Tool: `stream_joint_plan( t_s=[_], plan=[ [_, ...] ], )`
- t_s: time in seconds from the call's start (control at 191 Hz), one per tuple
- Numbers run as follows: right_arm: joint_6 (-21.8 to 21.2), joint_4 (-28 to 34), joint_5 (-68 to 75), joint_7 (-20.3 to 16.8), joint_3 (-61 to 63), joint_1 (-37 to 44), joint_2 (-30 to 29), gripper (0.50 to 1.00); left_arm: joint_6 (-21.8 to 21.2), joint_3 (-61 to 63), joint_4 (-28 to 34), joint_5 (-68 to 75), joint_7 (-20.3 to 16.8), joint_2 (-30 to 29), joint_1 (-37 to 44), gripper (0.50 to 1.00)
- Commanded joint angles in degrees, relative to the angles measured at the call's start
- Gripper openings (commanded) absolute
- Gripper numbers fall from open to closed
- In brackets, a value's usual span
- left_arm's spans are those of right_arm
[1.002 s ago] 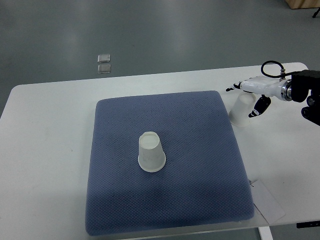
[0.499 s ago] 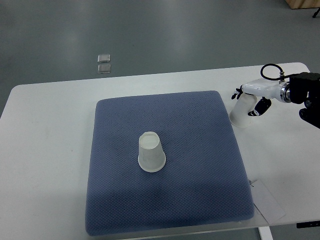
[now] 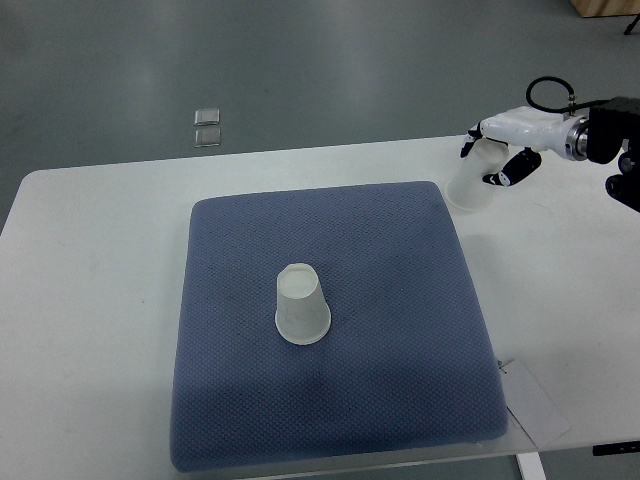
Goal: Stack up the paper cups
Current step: 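Lift the cup with the right hand and carry it over the pad cup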
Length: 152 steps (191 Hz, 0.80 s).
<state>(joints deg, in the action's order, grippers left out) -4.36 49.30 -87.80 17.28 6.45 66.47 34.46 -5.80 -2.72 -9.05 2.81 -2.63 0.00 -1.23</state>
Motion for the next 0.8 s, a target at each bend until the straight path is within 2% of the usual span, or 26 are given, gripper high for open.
stream_joint_plan(
  t_s=[0.0,0.168,0.299,0.478,0.792],
  plan=[
    [-0.2,3.8,1.1,2.5,1.5,3.4,1.1,0.5,0.0,0.0,0.0,0.0,0.0,0.0,0.0,1.0],
    [-2.1,11.3,1.7,5.3,6.6,6.0,2.5,0.5,0.0,0.0,0.0,0.0,0.1,0.0,0.0,1.0],
    [-7.9,16.4,3.0,7.9,11.5,7.0,1.9,0.5,0.0,0.0,0.0,0.0,0.0,0.0,0.0,1.0],
    [-14.9,23.0,5.0,8.0,13.6,8.8,1.3,0.5,0.0,0.0,0.0,0.0,0.0,0.0,0.0,1.0],
    [-17.4,28.7,4.0,7.9,13.0,9.1,-5.3,0.5,0.0,0.0,0.0,0.0,0.0,0.0,0.0,1.0]
  ],
)
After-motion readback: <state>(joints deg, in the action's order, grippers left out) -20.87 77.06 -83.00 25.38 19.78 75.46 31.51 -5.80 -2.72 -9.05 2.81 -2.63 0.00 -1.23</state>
